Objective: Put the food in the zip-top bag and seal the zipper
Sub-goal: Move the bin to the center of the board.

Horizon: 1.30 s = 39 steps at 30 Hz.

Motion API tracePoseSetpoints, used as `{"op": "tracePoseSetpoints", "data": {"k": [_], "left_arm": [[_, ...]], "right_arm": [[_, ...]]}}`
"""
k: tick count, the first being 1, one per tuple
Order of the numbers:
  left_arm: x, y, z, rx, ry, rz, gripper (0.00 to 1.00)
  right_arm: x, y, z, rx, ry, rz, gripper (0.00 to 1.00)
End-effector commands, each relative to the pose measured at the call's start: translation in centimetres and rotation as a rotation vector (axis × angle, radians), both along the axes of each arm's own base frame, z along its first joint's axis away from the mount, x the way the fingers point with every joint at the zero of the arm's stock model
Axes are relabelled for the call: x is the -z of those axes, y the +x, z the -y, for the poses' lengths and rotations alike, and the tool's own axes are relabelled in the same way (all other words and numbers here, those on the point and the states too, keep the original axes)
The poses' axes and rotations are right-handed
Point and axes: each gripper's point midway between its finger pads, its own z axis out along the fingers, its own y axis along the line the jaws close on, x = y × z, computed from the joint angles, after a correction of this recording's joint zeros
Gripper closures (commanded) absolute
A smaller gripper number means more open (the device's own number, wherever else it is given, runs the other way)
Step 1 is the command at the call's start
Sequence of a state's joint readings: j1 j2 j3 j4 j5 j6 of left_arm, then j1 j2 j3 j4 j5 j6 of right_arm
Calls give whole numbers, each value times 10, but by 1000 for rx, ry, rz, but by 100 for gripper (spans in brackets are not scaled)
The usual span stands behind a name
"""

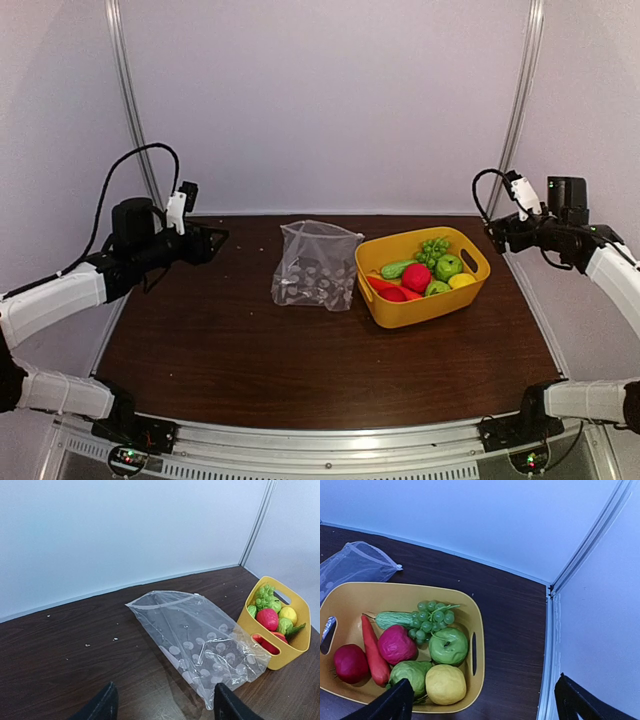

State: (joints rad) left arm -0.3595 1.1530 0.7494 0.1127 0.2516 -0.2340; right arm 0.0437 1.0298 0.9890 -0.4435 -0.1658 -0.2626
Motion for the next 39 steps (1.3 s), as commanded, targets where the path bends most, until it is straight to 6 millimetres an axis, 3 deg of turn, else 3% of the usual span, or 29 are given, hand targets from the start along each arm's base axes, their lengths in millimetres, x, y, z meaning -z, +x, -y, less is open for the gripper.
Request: {"op": "tracePoseSetpoints", "data": {"k": [1,6,9,15,20,26,32,39], "left_arm": [[-19,14,-6,-36,35,80,33],[-20,17,-6,-40,51,80,32],[-20,19,-7,-46,59,84,32],[-17,22,-8,-58,85,81,32],[-16,24,-8,-57,91,78,32],[-15,24,-8,-59,97,77,32],[-16,25,-8,-58,98,79,33],[-14,25,-6,-49,95,72,33]], "right_arm": [[-7,-1,-38,-205,91,-36,1],[-8,14,-96,-407,110,-120,3],[10,23,-134,-486,60,-215,7],[45,21,-218,-631,-57,-351,16],[83,16,-262,-683,-52,-497,25],[122,18,-279,-661,-90,-593,34],[135,15,-285,-646,-106,-632,48],[147,-10,-265,-644,-181,-684,85]]}}
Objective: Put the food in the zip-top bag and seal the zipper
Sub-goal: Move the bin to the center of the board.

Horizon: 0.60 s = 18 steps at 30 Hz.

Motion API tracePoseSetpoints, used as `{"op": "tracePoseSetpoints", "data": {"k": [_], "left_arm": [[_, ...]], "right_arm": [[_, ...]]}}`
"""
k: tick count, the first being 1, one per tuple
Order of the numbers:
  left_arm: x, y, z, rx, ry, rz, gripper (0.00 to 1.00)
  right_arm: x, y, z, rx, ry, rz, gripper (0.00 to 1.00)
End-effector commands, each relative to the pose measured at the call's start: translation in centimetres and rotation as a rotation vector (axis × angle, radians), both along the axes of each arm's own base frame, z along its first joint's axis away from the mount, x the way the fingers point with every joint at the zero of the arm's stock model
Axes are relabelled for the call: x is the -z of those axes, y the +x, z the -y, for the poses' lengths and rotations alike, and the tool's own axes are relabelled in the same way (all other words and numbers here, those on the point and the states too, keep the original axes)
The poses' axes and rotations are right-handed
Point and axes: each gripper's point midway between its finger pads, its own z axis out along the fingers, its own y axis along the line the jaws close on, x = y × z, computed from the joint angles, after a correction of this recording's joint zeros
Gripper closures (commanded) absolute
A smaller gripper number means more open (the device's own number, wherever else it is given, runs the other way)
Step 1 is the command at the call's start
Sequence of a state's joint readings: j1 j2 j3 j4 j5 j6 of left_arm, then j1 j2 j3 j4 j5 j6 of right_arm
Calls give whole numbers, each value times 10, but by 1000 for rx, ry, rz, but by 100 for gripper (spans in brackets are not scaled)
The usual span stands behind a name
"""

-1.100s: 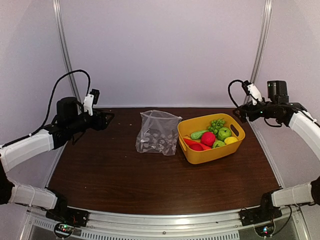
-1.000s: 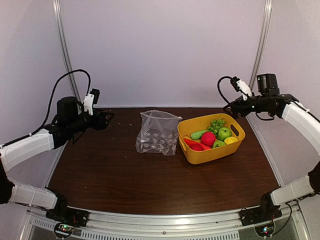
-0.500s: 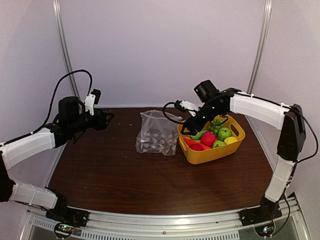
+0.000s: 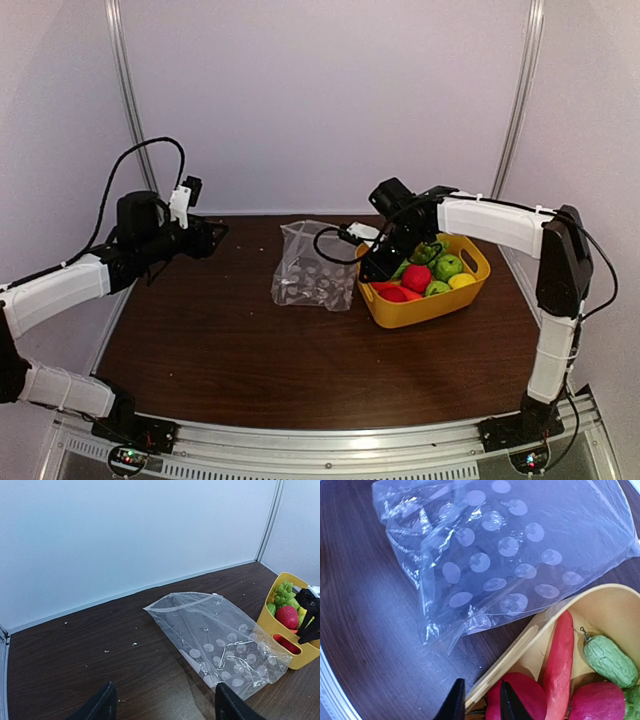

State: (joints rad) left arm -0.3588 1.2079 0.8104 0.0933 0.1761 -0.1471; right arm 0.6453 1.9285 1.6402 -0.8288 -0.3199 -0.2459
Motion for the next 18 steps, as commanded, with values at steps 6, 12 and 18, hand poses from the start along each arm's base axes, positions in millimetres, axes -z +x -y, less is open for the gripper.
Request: {"op": "tracePoseSetpoints", "data": {"k": [6,12,18], "left_arm": [[-7,8,3,8,-8,14,33],[11,12,18,17,-61,-76,33],[40,12,70,54,-183,-271,27]], "right_arm": [[16,-57,63,-35,-206,-51,98],[12,-87,110,-25,-298,10,100],[13,-116,150,-33,-367,68,100]]}}
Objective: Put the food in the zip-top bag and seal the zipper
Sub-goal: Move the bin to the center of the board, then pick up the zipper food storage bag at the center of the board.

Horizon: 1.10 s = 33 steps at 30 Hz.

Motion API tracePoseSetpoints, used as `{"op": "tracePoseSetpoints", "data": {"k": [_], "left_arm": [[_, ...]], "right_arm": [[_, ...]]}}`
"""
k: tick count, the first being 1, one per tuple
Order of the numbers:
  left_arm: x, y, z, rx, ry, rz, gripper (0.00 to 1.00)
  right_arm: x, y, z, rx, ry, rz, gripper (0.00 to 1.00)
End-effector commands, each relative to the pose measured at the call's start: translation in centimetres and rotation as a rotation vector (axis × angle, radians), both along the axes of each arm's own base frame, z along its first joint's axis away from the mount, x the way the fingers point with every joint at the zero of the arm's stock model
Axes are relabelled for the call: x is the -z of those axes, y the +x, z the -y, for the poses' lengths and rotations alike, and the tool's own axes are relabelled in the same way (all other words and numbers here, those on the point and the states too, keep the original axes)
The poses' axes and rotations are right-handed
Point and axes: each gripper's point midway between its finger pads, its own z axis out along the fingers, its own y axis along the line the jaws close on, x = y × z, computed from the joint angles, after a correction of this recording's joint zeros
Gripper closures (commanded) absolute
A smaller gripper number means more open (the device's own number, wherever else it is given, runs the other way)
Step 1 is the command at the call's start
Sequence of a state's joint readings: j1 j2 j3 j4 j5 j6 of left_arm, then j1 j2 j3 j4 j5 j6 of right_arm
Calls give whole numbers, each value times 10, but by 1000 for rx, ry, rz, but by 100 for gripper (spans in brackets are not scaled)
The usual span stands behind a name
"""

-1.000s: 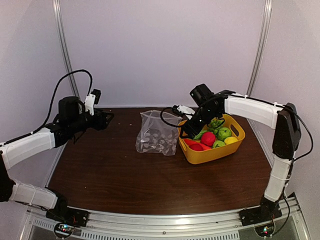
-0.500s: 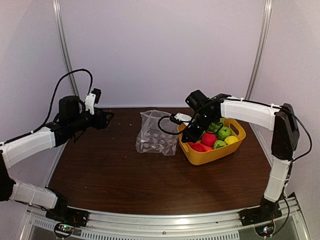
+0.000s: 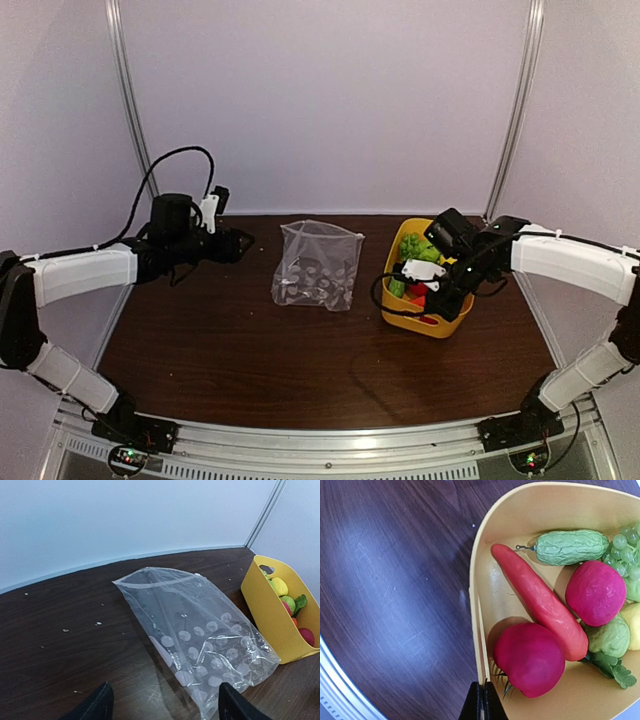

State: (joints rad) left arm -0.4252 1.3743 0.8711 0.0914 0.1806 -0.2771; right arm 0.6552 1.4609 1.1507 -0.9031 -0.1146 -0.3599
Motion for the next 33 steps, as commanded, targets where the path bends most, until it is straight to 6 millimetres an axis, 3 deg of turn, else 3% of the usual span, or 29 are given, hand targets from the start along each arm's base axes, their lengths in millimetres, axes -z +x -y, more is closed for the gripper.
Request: {"op": "tracePoseSetpoints", "data": {"k": [1,5,6,8,10,15,19,23,28,33], "left_arm": [[10,1,40,8,-141,-147,26],[40,17,56,-53,-227,-301,24],[48,23,60,-68,-234,-328,23],[62,37,67,-92,-234,-378,22],[76,50,77,-96,-219,-433,22],[125,62,113,-22,-237,-636,24],[145,71,120,-38,-230,-700,36],[143,70,130,5,-278,-706,63],[120,63,144,108,-328,-645,100],[61,36,141,194,-304,-368,100]], "right_arm": [[10,-26,41,-7,-128,-1,100],[-5,-35,47,-47,-113,27,100],[-7,-36,47,-54,-107,37,96],[-11,-36,46,-67,-94,51,71],[-18,-38,42,-80,-70,50,58],[-43,-34,29,-96,21,93,45],[-63,-29,19,-98,90,132,40],[-80,-22,9,-104,136,161,39],[-99,-3,-10,-104,197,196,39],[-115,37,-35,-23,294,241,39]]}}
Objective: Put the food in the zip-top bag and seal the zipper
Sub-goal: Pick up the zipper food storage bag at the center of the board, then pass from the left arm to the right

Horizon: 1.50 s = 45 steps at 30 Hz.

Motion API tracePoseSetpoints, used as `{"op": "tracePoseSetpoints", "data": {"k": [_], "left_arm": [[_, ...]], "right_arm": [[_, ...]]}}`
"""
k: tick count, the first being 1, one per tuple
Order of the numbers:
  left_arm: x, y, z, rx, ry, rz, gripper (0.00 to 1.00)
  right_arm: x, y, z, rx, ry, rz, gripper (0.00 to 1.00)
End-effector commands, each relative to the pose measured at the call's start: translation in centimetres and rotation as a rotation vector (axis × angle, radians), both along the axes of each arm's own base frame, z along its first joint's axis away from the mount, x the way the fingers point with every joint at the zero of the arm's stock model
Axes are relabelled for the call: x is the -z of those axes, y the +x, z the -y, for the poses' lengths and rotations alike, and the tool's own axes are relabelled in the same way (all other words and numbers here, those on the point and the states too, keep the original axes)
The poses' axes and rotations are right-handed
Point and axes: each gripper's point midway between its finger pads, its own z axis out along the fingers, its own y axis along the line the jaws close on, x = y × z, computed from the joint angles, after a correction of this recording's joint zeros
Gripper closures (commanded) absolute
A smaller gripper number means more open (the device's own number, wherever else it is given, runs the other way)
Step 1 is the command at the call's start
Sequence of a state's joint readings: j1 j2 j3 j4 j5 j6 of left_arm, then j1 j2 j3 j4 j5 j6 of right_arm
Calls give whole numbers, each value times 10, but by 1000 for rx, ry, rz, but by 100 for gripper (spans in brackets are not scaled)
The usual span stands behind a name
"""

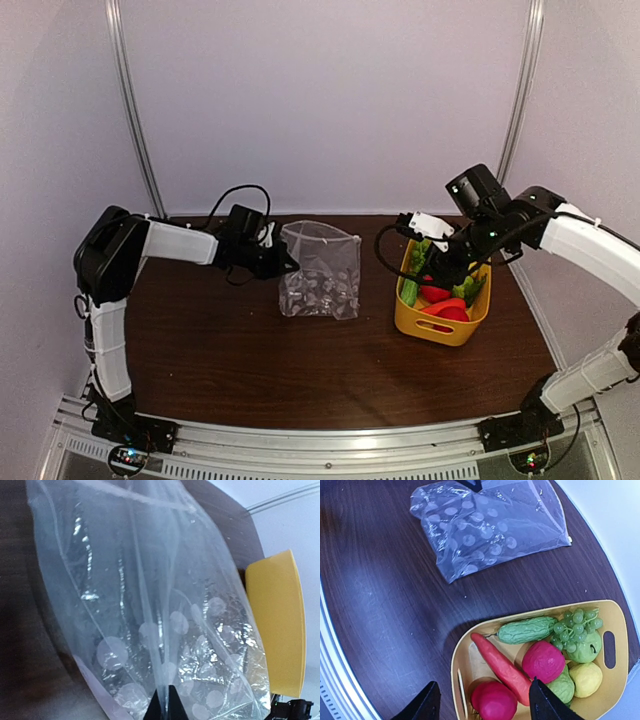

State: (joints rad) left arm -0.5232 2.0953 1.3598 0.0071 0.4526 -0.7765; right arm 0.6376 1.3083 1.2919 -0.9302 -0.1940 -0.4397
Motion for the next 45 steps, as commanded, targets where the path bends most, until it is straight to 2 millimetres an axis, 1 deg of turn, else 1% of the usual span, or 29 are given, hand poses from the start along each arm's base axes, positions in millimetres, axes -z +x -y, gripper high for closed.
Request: {"op": "tracePoseSetpoints", "data": {"k": [1,2,3,5,7,9,11,13,16,18,21,23,25,27,29,30,33,36,38,41,45], "left_arm": [[-84,-26,8,84,-60,364,100],[-105,-34,10,95,-68,457,100],[-108,-48,8,113,-55,517,100],[-130,-72,4,133,-34,666,100],[-145,-94,-2,143,8,801,100],[-154,-116,-6,159,45,909,100],[-157,-133,-12,167,83,985,100],[-160,-151,-16,178,114,1066,100],[-171,-176,-20,175,146,1191,100],[-182,-187,-24,144,142,1240,100],[-188,-195,-25,143,131,1258,100],[-189,-199,-26,142,114,1258,100],[-191,-202,-27,131,83,1243,100],[-191,-204,-27,133,70,1237,100],[-190,-204,-27,130,71,1229,100],[-190,-203,-28,128,72,1228,100],[-190,-204,-27,126,63,1220,100],[-195,-204,-28,107,29,1209,100],[-198,-205,-26,103,3,1204,100],[-202,-206,-25,97,-28,1200,100],[-203,-206,-24,93,-43,1196,100]], "right_arm": [[-20,42,-26,81,137,36,39],[-24,53,-29,107,161,36,39],[-28,63,-32,126,194,23,39],[-38,89,-32,184,268,-8,39],[-46,111,-28,228,371,-75,39],[-46,125,-26,244,450,-165,36],[-43,124,-33,202,493,-256,32],[-44,117,-43,137,541,-305,26],[-52,106,-58,75,652,-371,16],[-52,102,-65,44,702,-414,13],[-45,91,-75,-13,733,-478,3],[-41,87,-81,-36,741,-477,2],[-42,85,-88,-55,757,-465,3],[-45,85,-95,-74,779,-459,8],[-49,85,-102,-103,799,-475,22],[-53,85,-104,-121,817,-480,26],[-63,82,-110,-159,871,-472,29],[-90,76,-113,-206,957,-396,32],[-98,76,-114,-203,989,-368,37],[-100,81,-115,-189,990,-362,43],[-96,95,-118,-145,981,-345,43]]}}
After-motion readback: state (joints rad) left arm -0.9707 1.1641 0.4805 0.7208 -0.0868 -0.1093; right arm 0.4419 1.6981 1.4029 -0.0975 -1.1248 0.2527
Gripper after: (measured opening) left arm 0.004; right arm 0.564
